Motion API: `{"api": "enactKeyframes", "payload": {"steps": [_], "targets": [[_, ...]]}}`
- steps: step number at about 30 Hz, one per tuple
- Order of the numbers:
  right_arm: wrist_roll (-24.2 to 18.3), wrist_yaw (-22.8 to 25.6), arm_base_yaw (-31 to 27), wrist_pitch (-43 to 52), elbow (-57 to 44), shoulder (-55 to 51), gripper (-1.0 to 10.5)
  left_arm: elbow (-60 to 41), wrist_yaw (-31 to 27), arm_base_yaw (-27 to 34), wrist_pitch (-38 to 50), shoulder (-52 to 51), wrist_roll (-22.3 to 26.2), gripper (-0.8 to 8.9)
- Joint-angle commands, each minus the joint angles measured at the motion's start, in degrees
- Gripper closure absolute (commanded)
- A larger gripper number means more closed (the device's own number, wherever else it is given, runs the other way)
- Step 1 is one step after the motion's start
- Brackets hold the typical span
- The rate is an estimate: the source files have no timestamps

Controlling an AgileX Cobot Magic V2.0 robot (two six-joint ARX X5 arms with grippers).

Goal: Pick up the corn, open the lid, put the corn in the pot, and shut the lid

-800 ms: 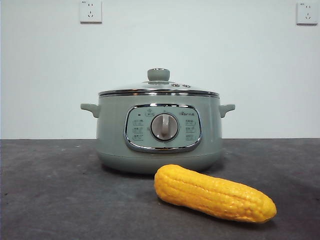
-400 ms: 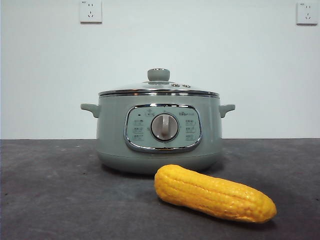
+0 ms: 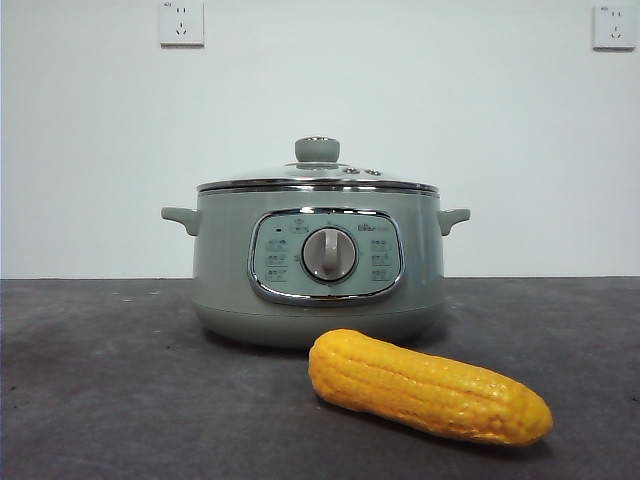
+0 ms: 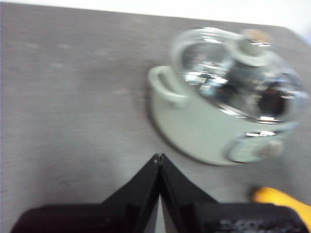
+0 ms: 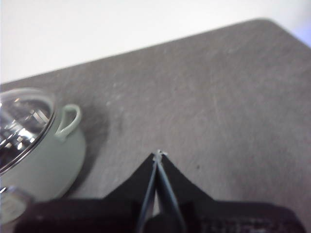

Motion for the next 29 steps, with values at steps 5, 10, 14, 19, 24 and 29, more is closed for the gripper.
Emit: {"api": "enactKeyframes", "payload": {"steps": [5, 10, 14, 19, 24, 29], "targets": [[-1.6, -11.9, 0.0, -6.7, 4.8, 4.2, 9.5, 5.9, 16.2, 0.1, -4.3, 6.7, -0.3, 8.18], [-4.4, -20.7, 0.0, -8.5, 7.4, 8.8, 9.5, 7.3, 21.1, -0.1, -5.8, 9.6, -0.3, 8.18], [-5.8, -25.4, 0.1, -9.4, 9.1, 13.6, 9.5, 7.3, 21.0, -1.6, -7.0, 9.8, -0.2, 8.18], [-6.2, -29.9, 4.6, -10.5, 9.4, 20.5, 9.4, 7.3, 20.6, -7.1, -7.3, 9.8, -0.1, 8.19], [-4.7, -27.7, 17.9, -10.4, 9.7, 27.4, 8.1, 7.3, 20.6, -12.2, -7.5, 9.8, -0.3, 8.19], [-3.5, -19.4, 33.2, -9.5, 9.7, 36.6, 5.8, 7.3, 20.6, -15.7, -8.3, 9.9, -0.3, 8.19]]}}
